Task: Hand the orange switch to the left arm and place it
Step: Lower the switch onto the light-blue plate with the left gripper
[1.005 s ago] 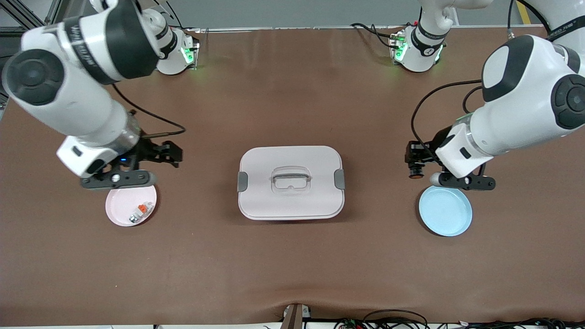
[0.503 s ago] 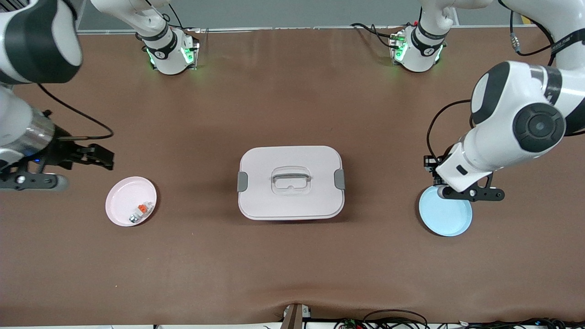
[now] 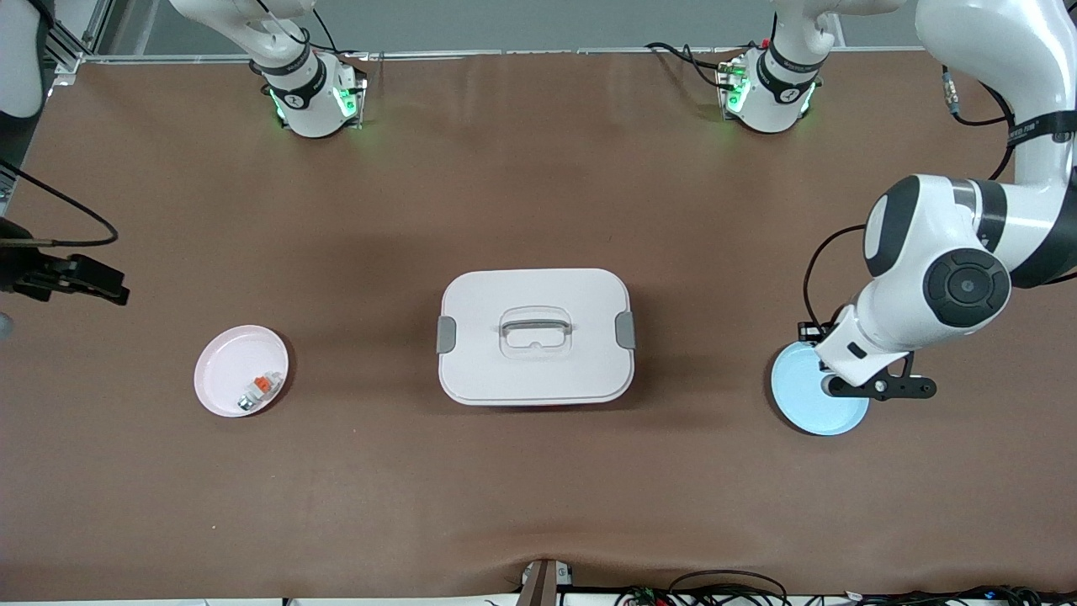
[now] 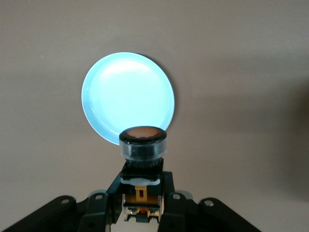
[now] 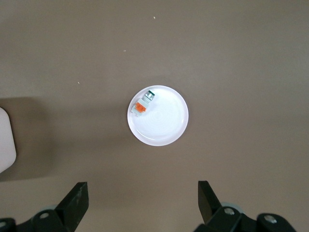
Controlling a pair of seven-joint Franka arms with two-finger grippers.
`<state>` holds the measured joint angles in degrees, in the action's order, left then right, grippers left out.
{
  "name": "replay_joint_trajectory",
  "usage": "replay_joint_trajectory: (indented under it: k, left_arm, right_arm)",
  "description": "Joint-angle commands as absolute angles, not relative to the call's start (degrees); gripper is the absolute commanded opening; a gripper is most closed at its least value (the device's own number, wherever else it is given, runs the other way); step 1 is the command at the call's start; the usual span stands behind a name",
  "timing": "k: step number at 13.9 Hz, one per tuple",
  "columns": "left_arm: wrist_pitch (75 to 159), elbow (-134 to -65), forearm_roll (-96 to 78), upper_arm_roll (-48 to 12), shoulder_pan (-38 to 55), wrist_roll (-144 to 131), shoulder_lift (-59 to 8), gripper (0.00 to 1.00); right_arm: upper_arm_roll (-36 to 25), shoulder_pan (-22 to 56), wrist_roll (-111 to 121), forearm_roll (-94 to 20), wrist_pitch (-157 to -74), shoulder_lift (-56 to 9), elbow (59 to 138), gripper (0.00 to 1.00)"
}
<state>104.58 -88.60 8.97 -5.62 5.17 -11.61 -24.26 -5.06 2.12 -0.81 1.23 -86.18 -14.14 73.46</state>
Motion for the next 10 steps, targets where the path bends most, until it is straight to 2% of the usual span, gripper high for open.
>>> replay_joint_trajectory:
  k: [1, 4, 10]
  left_arm:
    - [109.3, -93.4, 10.1, -5.7, 4.4, -11.8, -23.0, 0.0]
    - [113.6, -96.7, 10.1, -5.7, 3.1, -11.9, -23.6, 0.0]
    - [118.4, -98.3, 10.1, -5.7, 2.5, -12.9, -27.2, 0.0]
  right_arm:
    - [-4.0, 0.4, -0.4, 2.3, -84.8, -12.0, 75.8, 1.0]
    - [-4.0, -2.6, -0.4, 1.7, -84.1, -8.6, 75.8, 1.0]
    - [-4.0, -3.6, -0.4, 2.1, -82.4, -8.4, 75.2, 1.0]
